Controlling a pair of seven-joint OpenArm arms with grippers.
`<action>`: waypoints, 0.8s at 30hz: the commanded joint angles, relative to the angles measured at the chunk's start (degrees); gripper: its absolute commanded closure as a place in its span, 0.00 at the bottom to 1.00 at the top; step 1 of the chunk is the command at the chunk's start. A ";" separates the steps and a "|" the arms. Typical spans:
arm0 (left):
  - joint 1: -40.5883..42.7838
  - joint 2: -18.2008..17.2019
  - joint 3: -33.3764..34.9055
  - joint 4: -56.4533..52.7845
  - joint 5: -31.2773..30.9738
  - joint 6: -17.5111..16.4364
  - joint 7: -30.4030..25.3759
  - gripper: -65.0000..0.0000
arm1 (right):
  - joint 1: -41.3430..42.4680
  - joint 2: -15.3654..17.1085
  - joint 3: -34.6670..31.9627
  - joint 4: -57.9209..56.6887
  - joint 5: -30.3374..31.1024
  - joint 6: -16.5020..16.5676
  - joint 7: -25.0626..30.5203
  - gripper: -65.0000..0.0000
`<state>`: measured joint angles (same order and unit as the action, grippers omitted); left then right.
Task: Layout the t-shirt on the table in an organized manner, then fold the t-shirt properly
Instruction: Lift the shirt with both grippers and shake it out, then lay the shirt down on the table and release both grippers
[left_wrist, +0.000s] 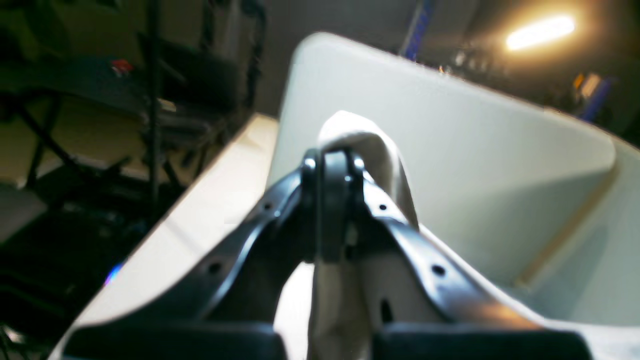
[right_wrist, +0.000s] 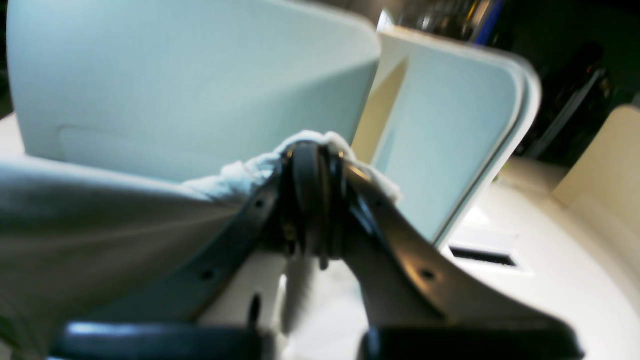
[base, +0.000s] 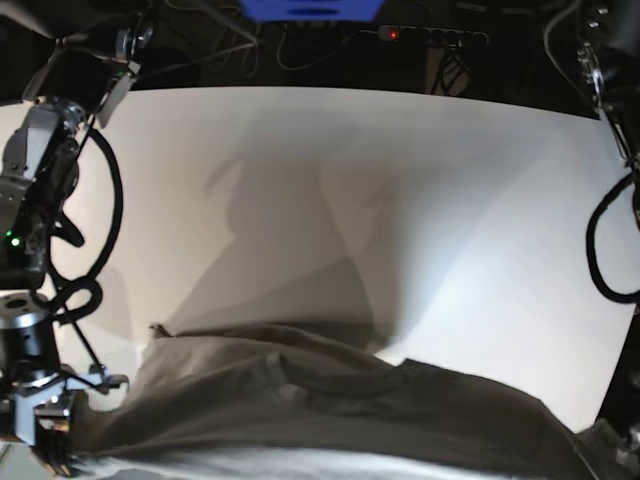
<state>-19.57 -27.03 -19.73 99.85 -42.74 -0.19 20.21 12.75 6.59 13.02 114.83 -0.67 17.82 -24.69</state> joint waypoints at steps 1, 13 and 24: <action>-3.06 -2.38 -0.80 0.85 -0.03 -0.21 -2.23 1.00 | -0.31 -0.66 -0.93 1.26 0.62 -0.37 1.79 1.00; -26.71 -1.77 12.56 -12.69 -0.03 -0.21 -2.23 1.00 | -17.54 -10.15 -9.89 1.61 0.45 -0.37 4.86 1.00; -36.47 18.28 24.69 -30.71 0.50 -0.21 -2.84 1.00 | -31.87 -15.59 -15.43 1.44 0.36 -0.37 6.45 1.00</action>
<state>-53.36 -8.75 5.04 68.36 -42.00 0.01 19.11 -19.94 -8.69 -2.28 115.15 -1.15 17.47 -20.40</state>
